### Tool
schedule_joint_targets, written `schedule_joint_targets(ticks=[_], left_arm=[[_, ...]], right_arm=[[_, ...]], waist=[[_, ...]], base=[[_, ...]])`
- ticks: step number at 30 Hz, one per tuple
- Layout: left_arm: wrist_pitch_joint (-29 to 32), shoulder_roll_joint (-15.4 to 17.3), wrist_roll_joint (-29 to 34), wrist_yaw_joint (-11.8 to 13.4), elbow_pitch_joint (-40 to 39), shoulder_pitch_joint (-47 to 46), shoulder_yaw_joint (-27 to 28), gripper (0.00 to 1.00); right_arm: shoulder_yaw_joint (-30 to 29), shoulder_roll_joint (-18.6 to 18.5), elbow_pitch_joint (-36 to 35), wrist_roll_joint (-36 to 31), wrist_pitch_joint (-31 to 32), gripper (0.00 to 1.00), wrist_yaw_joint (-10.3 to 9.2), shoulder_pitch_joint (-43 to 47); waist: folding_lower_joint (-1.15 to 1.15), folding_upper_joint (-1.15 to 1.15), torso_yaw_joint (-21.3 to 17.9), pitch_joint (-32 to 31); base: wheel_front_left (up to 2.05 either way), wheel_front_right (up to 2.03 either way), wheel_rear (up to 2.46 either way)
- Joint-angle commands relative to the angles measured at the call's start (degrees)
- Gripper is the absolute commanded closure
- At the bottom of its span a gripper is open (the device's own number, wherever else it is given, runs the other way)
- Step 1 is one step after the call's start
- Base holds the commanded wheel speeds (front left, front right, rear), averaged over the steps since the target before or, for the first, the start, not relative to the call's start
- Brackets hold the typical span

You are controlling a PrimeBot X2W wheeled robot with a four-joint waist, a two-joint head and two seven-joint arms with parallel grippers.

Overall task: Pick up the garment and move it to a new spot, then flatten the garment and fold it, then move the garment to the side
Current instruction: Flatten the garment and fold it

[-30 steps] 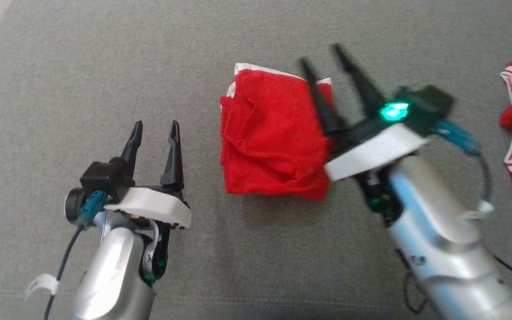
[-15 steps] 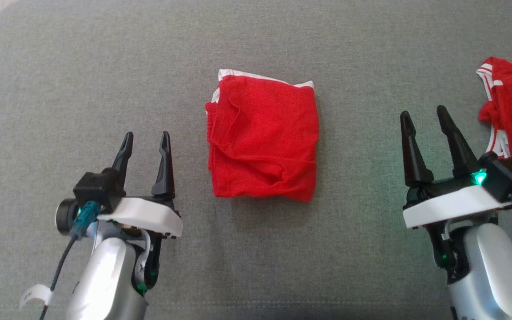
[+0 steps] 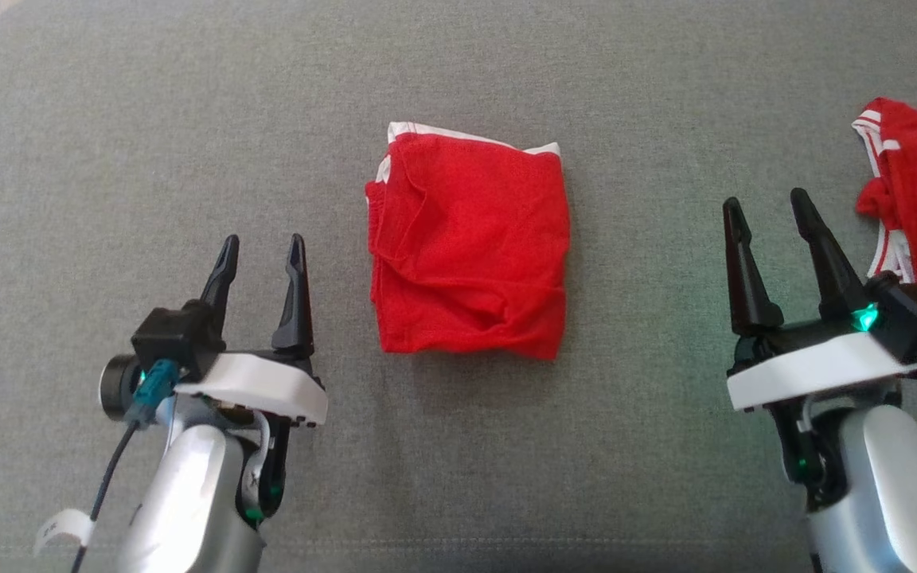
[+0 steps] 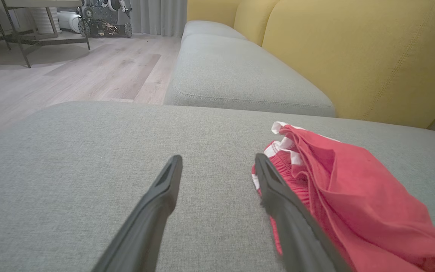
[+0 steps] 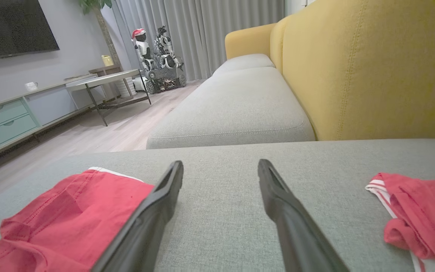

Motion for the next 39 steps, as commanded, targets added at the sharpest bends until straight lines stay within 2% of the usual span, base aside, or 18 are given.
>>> schedule_joint_targets(ticks=[1,2,3,4,5,8,12,17,25,33,39], left_arm=[[-0.29,1.12,0.61,0.18,-2.06,-1.50,1.54,0.00],[-0.29,1.11,0.61,0.16,-2.06,-1.57,1.48,0.00],[-0.29,1.13,0.58,0.11,-2.06,-1.65,1.45,0.00],[-0.29,1.13,0.58,0.11,-2.06,-1.65,1.45,0.00],[-0.29,1.13,0.56,0.06,-2.05,-1.77,1.42,0.00],[-0.29,1.10,0.53,-0.05,-2.09,-2.17,1.30,0.00],[-0.29,0.95,0.49,-0.16,-2.09,-2.79,1.05,0.00],[-0.29,0.55,0.35,-0.39,-1.83,-3.68,0.34,0.00],[-0.29,0.01,0.01,-0.60,-1.44,-4.02,-0.52,0.00],[-0.29,-0.30,-0.09,-0.54,-1.37,-3.76,-0.73,0.00],[-0.29,-0.43,-0.09,-0.50,-1.12,-3.77,-0.86,0.00]], right_arm=[[0.79,0.42,-2.17,-0.41,0.26,0.00,-0.05,0.38],[0.80,0.45,-2.07,-0.31,0.43,0.36,-0.05,0.30],[0.82,0.48,-1.79,-0.11,0.81,0.90,-0.05,0.20],[0.82,0.48,-1.79,-0.11,0.81,0.90,-0.05,0.20],[0.82,0.50,-1.32,0.16,1.47,1.00,-0.05,0.09],[2.25,0.44,0.28,0.77,2.62,1.00,-0.05,-1.31],[8.51,0.56,4.31,1.85,2.89,1.00,-0.05,-5.55],[18.78,0.98,13.10,5.29,1.49,1.00,-0.05,-12.29],[30.84,2.03,27.09,13.25,-0.18,1.00,-0.05,-19.79],[42.74,2.36,32.38,20.89,-2.82,1.00,-0.05,-23.03],[49.13,2.43,34.13,24.71,-5.09,1.00,-0.05,-25.78]], waist=[[0.00,0.00,0.09,0.08],[0.00,0.00,0.16,0.14],[0.00,0.00,0.26,0.21],[0.00,0.00,0.26,0.21],[0.00,0.00,0.41,0.33],[0.00,0.00,0.90,0.79],[0.00,0.00,1.73,1.57],[0.00,0.00,3.21,2.23],[0.00,0.00,5.45,2.61],[0.00,0.00,6.71,2.46],[0.00,0.00,7.08,2.55]], base=[[0.00,0.00,0.00],[0.00,0.00,0.00],[0.00,0.00,0.00],[0.00,0.00,0.00],[0.00,0.00,0.00],[0.00,0.00,0.00],[0.00,0.00,0.00],[0.00,0.00,0.00],[0.00,0.00,0.00],[0.00,0.00,0.00],[0.00,0.00,0.00]])
